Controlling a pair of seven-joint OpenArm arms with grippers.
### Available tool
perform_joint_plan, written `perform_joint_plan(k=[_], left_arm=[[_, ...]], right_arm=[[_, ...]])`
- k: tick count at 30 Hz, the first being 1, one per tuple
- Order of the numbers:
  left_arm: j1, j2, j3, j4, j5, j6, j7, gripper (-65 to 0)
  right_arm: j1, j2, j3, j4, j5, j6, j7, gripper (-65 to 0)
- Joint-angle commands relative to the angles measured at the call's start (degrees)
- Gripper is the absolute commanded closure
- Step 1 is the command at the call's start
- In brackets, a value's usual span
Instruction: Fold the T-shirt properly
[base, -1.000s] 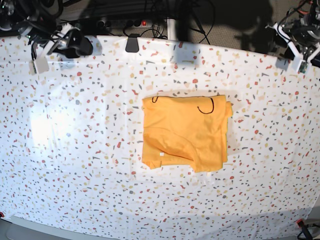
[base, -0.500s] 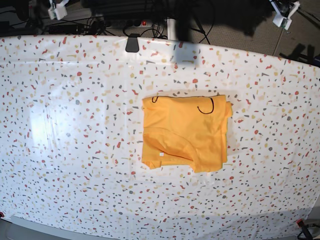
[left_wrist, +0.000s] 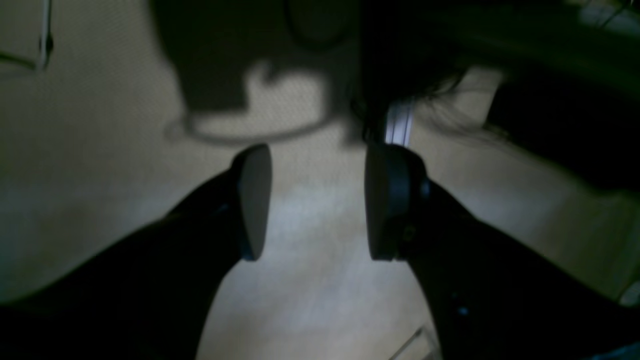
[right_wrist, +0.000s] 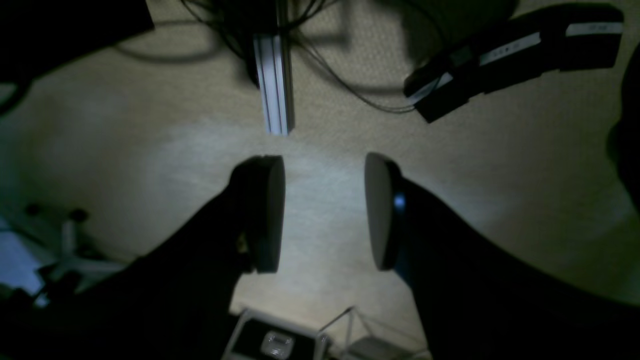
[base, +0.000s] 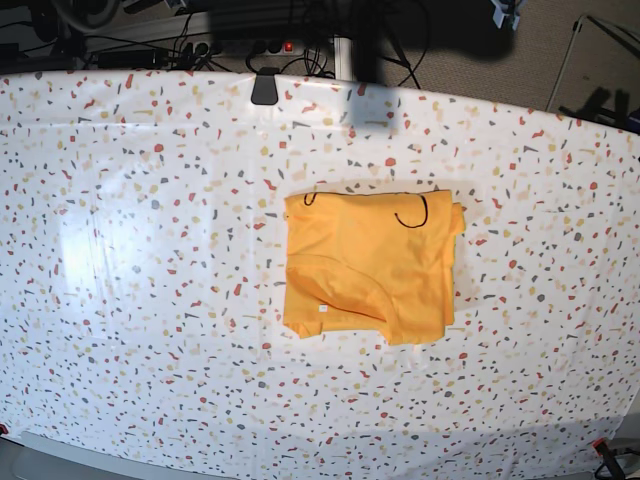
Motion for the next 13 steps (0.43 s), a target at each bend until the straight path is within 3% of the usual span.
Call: perform_joint_plan(k=[1,13], left_arm=[[-0.3,-0.4,-0.1,-0.4,-0.2,0.1,-0.4,-29.0],[-0.2,0.9,-0.1,0.3,-0.3,0.1,0.3,-29.0]], right_arm=[[0.4,0.8,-0.4,0.2,0.2,-0.6,0.5,-26.8],[3.1,1.0,-2.3,0.3,0.2,-0.7,-1.7,-26.8]])
